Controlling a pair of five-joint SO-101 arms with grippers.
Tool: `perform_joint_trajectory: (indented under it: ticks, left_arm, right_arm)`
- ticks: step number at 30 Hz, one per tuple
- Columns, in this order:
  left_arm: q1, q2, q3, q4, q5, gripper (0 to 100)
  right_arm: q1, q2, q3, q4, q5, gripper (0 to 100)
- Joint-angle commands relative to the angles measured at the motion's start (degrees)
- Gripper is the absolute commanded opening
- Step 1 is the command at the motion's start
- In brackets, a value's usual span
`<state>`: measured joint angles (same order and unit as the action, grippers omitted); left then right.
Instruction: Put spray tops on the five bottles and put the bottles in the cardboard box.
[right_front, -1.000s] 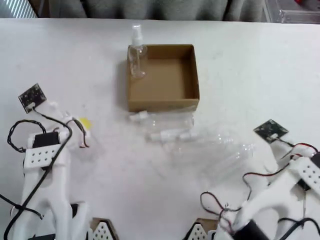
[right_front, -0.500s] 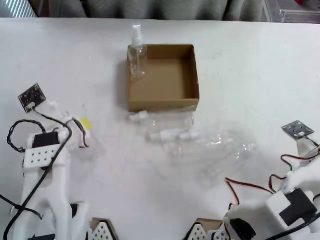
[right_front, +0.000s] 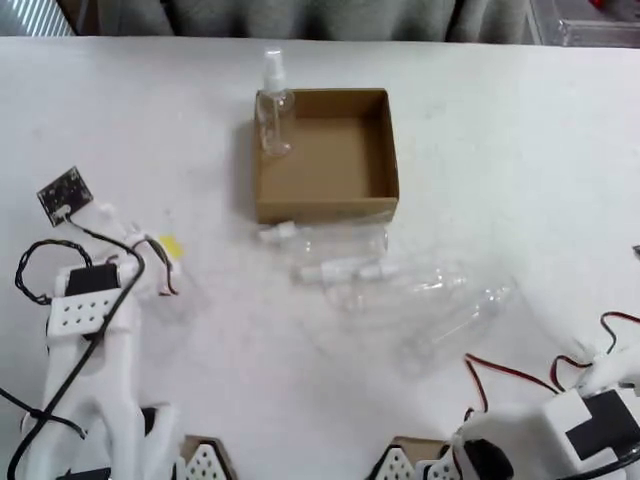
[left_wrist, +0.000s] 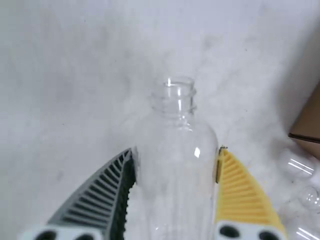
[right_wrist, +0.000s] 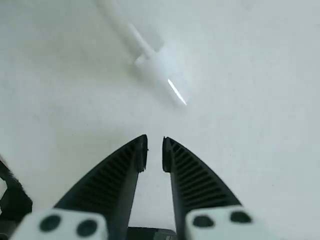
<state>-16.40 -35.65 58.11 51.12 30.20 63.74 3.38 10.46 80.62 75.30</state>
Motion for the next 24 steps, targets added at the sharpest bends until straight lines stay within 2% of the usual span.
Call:
perform_joint_trajectory:
  ticks: [1,5,11,17,24]
  left_arm:
    - [-0.5,-2.2,-0.6,-1.2,0.3,16]
    - [-0.4,-2.2,-0.6,-1.2,0.3,16]
    - [-0.4,-2.2,-0.5,-1.2,0.3,16]
    - [-0.4,-2.2,-0.5,-1.2,0.3,16]
    - [-0.4,-2.2,-0.5,-1.2,0.3,16]
  right_arm:
    - [4.0,-0.1,-2.5,1.0,-0.7,1.7]
    - [6.3,0.5,1.9,-0.9,-0.6,1.6]
    - [4.3,0.7,9.1,-8.2,-1.8,1.6]
    - [1.0,2.6,11.8,-20.4,-12.7,1.5]
    - [-2.5,6.3,11.6,-27.4,-19.1,1.5]
